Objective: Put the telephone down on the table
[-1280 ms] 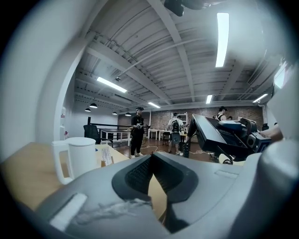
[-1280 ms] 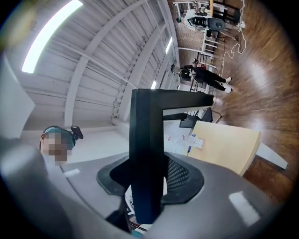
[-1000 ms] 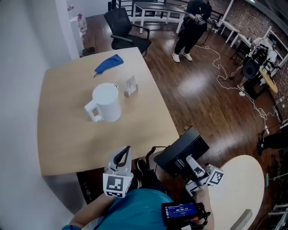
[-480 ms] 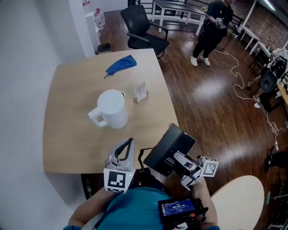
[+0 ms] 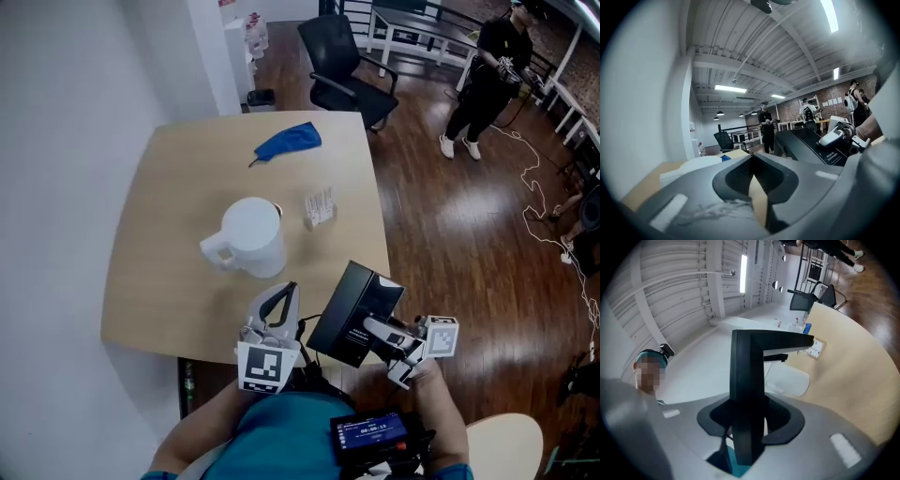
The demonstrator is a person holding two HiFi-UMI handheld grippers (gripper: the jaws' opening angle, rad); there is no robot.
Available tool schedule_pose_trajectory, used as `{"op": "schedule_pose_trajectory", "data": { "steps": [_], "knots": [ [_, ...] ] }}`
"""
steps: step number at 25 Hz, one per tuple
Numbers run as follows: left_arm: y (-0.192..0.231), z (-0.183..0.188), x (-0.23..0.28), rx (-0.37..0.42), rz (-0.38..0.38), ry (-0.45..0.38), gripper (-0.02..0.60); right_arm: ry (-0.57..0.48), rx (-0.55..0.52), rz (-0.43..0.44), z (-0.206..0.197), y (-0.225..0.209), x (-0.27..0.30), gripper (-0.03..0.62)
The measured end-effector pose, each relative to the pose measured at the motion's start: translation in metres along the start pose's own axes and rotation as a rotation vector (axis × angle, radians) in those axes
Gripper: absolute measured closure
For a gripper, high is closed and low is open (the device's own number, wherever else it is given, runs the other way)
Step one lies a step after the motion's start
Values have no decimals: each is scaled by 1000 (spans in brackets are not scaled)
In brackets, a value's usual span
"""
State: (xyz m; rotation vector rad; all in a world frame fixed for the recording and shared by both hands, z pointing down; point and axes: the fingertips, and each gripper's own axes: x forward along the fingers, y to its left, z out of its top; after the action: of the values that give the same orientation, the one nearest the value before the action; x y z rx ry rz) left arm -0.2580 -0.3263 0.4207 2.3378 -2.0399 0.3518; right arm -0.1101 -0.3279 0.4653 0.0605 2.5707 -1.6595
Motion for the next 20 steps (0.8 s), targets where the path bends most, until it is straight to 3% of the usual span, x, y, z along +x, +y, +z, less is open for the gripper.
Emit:
{"op": "schedule_pose_trajectory", "data": {
  "steps": [11,20],
  "knots": [
    [30,-37,6,-35,154,122,565,231,38,31,19,-58,37,442],
    [40,-70,5,-71,212,231,565,377,87,61,9,-107,67,442]
  ]
}}
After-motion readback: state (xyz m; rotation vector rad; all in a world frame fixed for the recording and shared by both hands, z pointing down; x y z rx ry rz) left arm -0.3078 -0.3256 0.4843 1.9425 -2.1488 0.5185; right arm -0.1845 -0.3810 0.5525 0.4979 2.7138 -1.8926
